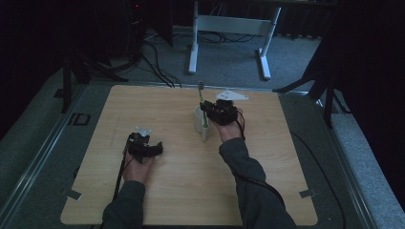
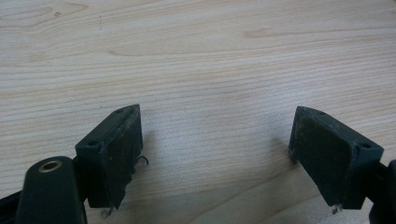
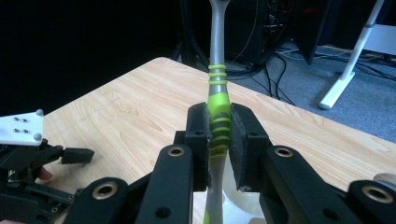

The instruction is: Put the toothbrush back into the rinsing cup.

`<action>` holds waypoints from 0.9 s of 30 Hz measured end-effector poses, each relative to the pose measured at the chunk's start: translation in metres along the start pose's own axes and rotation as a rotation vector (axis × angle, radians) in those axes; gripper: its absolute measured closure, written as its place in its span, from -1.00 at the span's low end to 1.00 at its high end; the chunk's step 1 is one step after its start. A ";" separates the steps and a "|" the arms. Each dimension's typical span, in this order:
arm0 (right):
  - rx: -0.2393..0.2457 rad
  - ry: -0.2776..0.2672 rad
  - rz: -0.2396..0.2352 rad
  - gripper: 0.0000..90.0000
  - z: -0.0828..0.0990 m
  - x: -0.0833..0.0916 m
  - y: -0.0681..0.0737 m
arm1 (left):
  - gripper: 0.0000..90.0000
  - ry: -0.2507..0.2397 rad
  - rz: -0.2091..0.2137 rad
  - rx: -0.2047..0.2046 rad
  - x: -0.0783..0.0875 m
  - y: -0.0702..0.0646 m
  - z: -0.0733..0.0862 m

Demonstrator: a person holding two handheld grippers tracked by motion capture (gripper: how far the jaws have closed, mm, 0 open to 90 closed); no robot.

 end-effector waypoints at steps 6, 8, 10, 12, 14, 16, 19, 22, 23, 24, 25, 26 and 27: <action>0.007 0.006 -0.009 0.74 0.003 0.004 0.001 | -0.60 0.000 0.000 0.000 0.000 0.000 0.000; 0.011 0.011 -0.015 0.74 0.005 0.005 0.002 | -0.60 0.000 0.000 0.000 0.000 0.000 0.000; 0.015 0.017 -0.018 0.74 0.007 0.006 0.003 | -0.60 0.001 0.000 0.000 0.000 0.000 0.000; 0.014 0.020 -0.020 0.74 0.008 0.007 0.002 | -0.60 0.001 0.001 -0.001 0.000 0.000 0.000; 0.010 0.023 -0.024 0.74 0.010 0.007 0.002 | -0.60 0.001 0.000 -0.001 0.000 0.000 0.000; 0.008 0.028 -0.030 0.74 0.012 0.008 0.002 | -0.60 0.001 0.000 0.000 0.000 0.000 0.000; -0.006 0.036 -0.050 0.69 0.016 0.009 0.002 | -0.60 0.001 0.000 -0.001 0.000 0.000 0.000; 0.000 0.051 -0.088 -0.04 0.021 0.007 0.006 | -0.60 0.001 0.000 -0.001 0.000 0.000 0.000; 0.006 0.068 -0.067 -0.17 0.023 0.007 0.006 | -0.60 0.001 0.000 -0.001 0.000 0.000 0.000; 0.006 0.068 -0.067 -0.17 0.023 0.007 0.006 | -0.60 0.001 0.000 -0.001 0.000 0.000 0.000; 0.002 0.089 -0.070 -0.29 0.027 0.005 0.006 | -0.60 0.001 0.001 -0.001 0.000 0.000 0.000; 0.003 0.094 -0.066 -0.32 0.028 0.005 0.006 | -0.60 0.001 0.001 -0.001 0.000 0.000 0.000; 0.002 0.092 -0.061 -0.34 0.029 0.005 0.006 | -0.60 0.000 0.001 -0.001 0.000 0.000 0.000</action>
Point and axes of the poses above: each handheld gripper's, and its own axes: x roughly backward along the jaws, z roughly out of its underside, y roughly to its left, the point moved 7 cm from there along -x, roughly forward along the jaws, and after that the axes turned 13 degrees about -z, right-handed, at the moved point
